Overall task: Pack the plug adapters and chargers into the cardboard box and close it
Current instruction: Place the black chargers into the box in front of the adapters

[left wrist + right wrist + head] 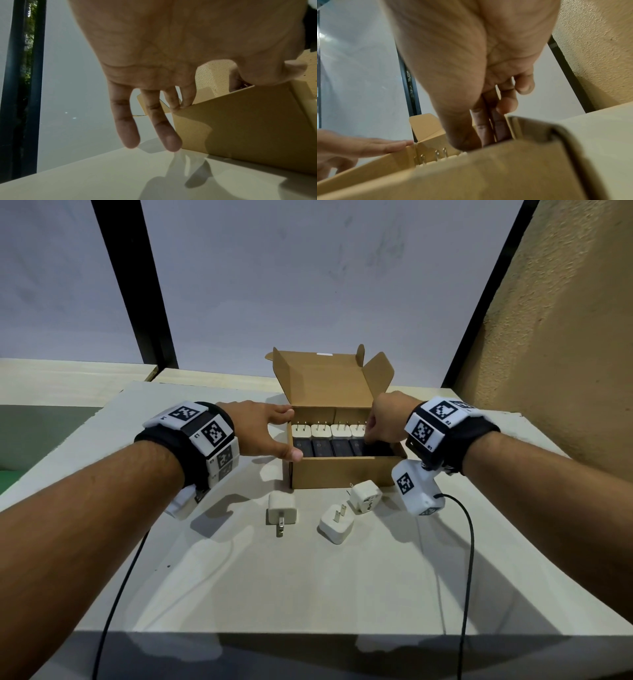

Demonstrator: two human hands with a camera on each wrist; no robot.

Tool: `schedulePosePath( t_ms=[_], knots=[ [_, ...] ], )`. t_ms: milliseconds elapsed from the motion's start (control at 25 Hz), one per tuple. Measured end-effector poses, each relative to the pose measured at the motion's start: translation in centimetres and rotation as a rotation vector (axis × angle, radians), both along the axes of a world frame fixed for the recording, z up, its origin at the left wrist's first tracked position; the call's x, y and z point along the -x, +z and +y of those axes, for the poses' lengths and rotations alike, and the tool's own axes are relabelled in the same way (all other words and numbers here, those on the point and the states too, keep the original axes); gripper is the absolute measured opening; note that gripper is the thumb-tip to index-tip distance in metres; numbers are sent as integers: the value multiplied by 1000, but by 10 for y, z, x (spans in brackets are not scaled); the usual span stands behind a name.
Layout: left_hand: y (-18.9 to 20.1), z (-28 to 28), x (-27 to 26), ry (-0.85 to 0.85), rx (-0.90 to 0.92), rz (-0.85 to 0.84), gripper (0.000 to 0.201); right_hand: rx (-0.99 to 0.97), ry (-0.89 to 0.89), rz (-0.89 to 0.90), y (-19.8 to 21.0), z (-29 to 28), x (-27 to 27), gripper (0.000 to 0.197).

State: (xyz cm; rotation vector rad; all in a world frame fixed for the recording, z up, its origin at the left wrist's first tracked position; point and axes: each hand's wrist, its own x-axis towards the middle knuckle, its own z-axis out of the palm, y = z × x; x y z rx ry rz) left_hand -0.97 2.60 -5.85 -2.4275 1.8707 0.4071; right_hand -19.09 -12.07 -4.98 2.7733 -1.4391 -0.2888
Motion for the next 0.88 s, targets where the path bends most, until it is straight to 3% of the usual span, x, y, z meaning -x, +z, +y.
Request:
schedulePosePath(
  t_ms=[160,400,600,880],
  knots=[
    [1,0,1,-5,-6,-5,98,-36,37,84,4,-3,7,29],
    [-1,-2,-2,-2,5,15,99,-134,288,-122,24,30,-15,34],
    [-1,1,-2,-12,23,19,99,-211,419,52,11,54,-43,44],
    [-1,2,-1,-6,37,5,97,-244,437,33,5,50,-41,47]
  ],
)
